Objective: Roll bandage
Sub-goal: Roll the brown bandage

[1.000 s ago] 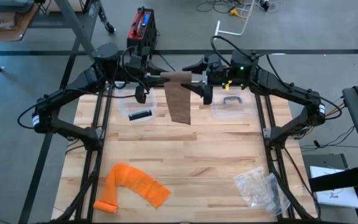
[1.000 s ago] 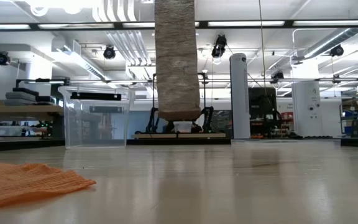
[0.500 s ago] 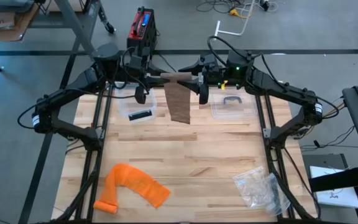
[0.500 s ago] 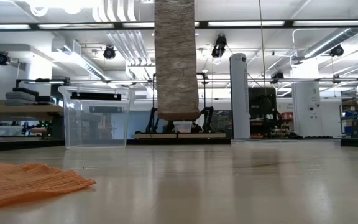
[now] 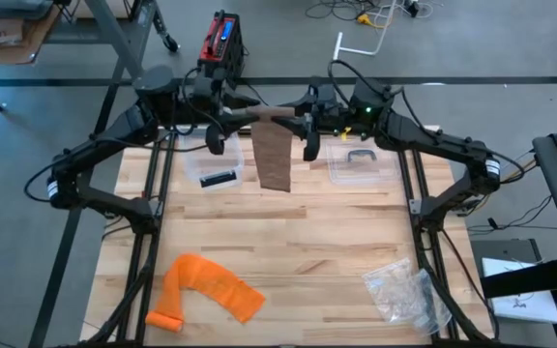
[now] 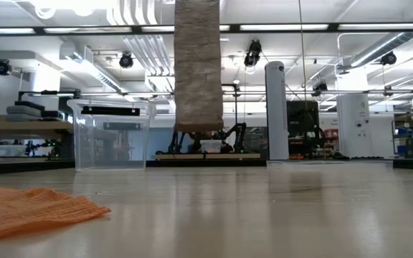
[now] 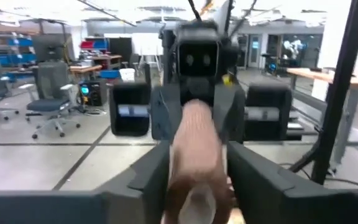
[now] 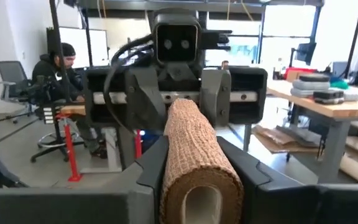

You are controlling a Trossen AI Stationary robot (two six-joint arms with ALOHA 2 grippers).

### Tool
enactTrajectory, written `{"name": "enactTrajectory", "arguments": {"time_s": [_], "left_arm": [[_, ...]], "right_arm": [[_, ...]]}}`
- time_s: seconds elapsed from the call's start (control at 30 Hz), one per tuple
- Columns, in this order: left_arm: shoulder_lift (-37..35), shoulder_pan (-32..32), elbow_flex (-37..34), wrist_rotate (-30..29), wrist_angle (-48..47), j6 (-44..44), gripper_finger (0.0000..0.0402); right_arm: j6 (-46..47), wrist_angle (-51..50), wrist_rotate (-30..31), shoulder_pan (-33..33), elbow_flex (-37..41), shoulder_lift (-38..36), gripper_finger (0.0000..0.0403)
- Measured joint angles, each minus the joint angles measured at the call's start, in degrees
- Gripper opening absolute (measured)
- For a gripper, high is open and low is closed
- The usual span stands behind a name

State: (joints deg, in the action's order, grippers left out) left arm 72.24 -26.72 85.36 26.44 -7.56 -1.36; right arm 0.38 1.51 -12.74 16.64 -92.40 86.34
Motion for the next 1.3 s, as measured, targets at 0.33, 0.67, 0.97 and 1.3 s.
{"name": "enactTrajectory", "arguments": {"time_s": [0.33,0.67,0.97,1.3], "left_arm": [[-3.0,0.0,0.0,-0.4,-2.2,-0.6,0.0275],[-1.3,0.0,-0.3,-3.1,-2.3,2.2,0.0298],[0.4,0.0,-0.4,0.7,-1.7,5.4,0.0287],[1.6,0.0,-0.4,3.1,-1.1,3.6,0.0237]], "right_arm": [[2.0,17.4,2.4,0.0,9.9,-0.7,0.01],[0.6,16.9,2.2,-1.4,10.4,-1.5,0.0105],[-0.7,17.3,2.3,-2.1,10.4,-1.8,0.0098],[-2.9,18.7,2.3,-2.5,10.4,-1.9,0.0095]]}}
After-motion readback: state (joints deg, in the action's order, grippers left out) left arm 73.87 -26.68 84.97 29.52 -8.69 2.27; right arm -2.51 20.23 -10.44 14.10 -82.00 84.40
